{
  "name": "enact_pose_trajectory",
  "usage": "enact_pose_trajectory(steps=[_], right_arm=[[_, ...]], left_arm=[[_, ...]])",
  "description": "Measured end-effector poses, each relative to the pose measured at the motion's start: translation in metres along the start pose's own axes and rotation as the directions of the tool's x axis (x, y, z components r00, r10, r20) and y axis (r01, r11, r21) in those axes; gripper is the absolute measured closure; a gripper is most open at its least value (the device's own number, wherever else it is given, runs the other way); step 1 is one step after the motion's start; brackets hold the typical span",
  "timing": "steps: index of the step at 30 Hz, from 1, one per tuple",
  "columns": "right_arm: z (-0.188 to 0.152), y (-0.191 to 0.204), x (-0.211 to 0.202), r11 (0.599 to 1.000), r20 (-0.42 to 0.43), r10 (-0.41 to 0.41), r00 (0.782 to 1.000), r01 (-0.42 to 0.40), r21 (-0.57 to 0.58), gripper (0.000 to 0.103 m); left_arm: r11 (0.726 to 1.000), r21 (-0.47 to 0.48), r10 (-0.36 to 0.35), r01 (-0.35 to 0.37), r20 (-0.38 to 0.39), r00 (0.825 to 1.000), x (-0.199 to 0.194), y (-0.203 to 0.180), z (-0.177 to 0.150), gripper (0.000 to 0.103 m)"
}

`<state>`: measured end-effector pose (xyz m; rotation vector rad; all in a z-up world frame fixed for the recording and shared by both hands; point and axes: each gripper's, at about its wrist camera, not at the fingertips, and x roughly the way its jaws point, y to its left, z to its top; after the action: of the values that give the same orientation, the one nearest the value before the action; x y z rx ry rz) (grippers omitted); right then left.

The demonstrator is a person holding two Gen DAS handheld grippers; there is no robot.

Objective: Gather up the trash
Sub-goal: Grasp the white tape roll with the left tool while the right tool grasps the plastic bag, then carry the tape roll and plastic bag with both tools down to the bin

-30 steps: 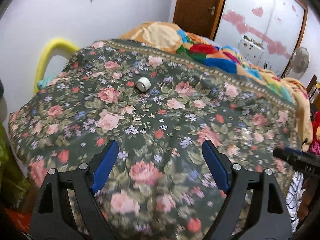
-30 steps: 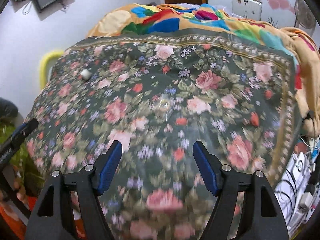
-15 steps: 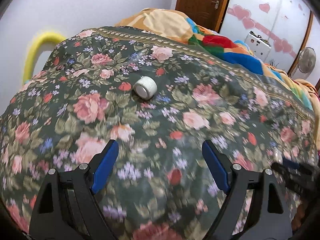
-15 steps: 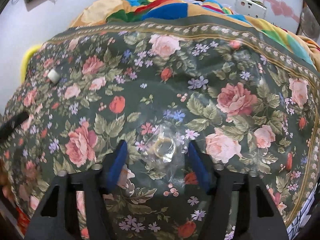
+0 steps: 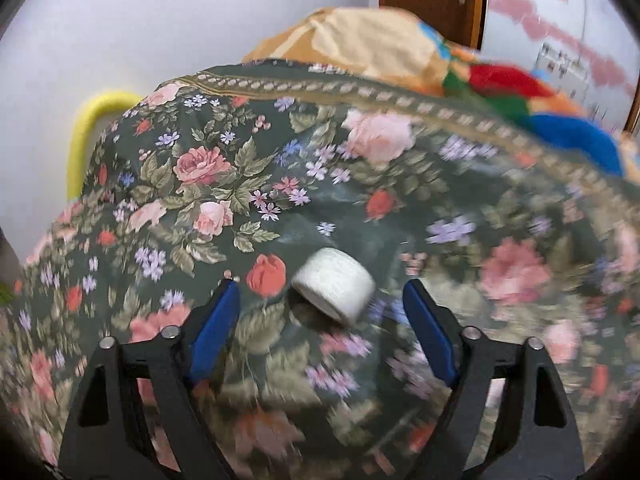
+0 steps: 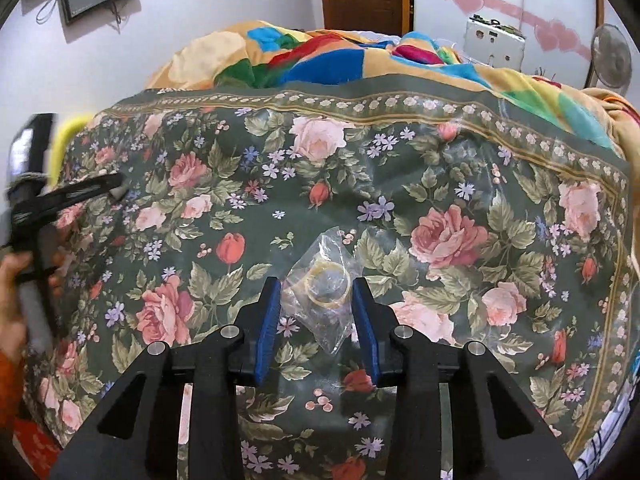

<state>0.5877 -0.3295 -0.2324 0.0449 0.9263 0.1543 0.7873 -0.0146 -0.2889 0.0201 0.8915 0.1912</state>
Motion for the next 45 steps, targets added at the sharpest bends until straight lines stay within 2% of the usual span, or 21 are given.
enact_pose_trajectory(steps=[1, 2, 3, 4, 8, 14, 20, 24, 27, 35, 40, 45], right_arm=[[-0.002, -0.003, -0.001, 1.000, 0.000, 0.006, 1.000, -0.006, 0.002, 0.070], [-0.003, -0.003, -0.001, 1.000, 0.001, 0.006, 1.000, -0.006, -0.001, 0.070], [-0.004, -0.003, -0.001, 1.000, 0.001, 0.003, 1.000, -0.003, -0.003, 0.070], [-0.006, -0.006, -0.003, 1.000, 0.002, 0.000, 1.000, 0.000, -0.007, 0.070], [-0.007, 0.001, 0.004, 0.999, 0.001, -0.024, 1.000, 0.024, -0.021, 0.070], [-0.010, 0.005, -0.017, 1.000, -0.005, -0.022, 1.000, 0.022, -0.015, 0.070], [-0.011, 0.018, -0.069, 1.000, 0.021, -0.006, 1.000, 0.007, -0.017, 0.070], [-0.013, 0.029, -0.105, 0.999, 0.024, 0.033, 0.999, -0.032, -0.008, 0.070], [-0.018, 0.045, -0.141, 0.999, 0.052, 0.032, 0.998, -0.030, -0.046, 0.070], [-0.035, 0.090, -0.235, 0.988, 0.129, 0.093, 0.987, -0.076, -0.131, 0.070], [-0.056, 0.130, -0.277, 0.974, 0.150, 0.150, 0.977, -0.119, -0.193, 0.070], [-0.080, 0.172, -0.297, 0.951, 0.146, 0.212, 0.966, -0.170, -0.260, 0.070]], left_arm=[[1.000, 0.017, 0.015, -0.014, -0.009, 1.000, 0.007, -0.002, 0.000, 0.036], [1.000, 0.027, 0.015, -0.014, -0.019, 1.000, 0.011, -0.004, 0.000, 0.038], [1.000, 0.028, 0.002, -0.001, -0.008, 1.000, 0.010, -0.003, 0.001, 0.058], [1.000, 0.030, -0.005, 0.005, 0.019, 1.000, 0.005, -0.003, 0.002, 0.063], [0.998, 0.067, -0.012, 0.009, 0.050, 0.999, -0.012, -0.006, -0.003, 0.063], [0.989, 0.068, -0.132, 0.130, 0.025, 0.991, -0.068, 0.000, -0.022, 0.063], [0.972, 0.101, -0.214, 0.213, 0.000, 0.977, -0.163, 0.001, -0.049, 0.063], [0.964, 0.122, -0.241, 0.238, 0.012, 0.970, -0.237, 0.002, -0.077, 0.063], [0.958, 0.116, -0.264, 0.261, 0.010, 0.964, -0.287, 0.008, -0.098, 0.063], [0.963, 0.076, -0.264, 0.258, 0.082, 0.961, -0.397, 0.046, -0.146, 0.063], [0.972, 0.031, -0.233, 0.231, 0.129, 0.964, -0.443, 0.085, -0.168, 0.063], [0.981, -0.018, -0.191, 0.196, 0.152, 0.970, -0.475, 0.128, -0.203, 0.063]])
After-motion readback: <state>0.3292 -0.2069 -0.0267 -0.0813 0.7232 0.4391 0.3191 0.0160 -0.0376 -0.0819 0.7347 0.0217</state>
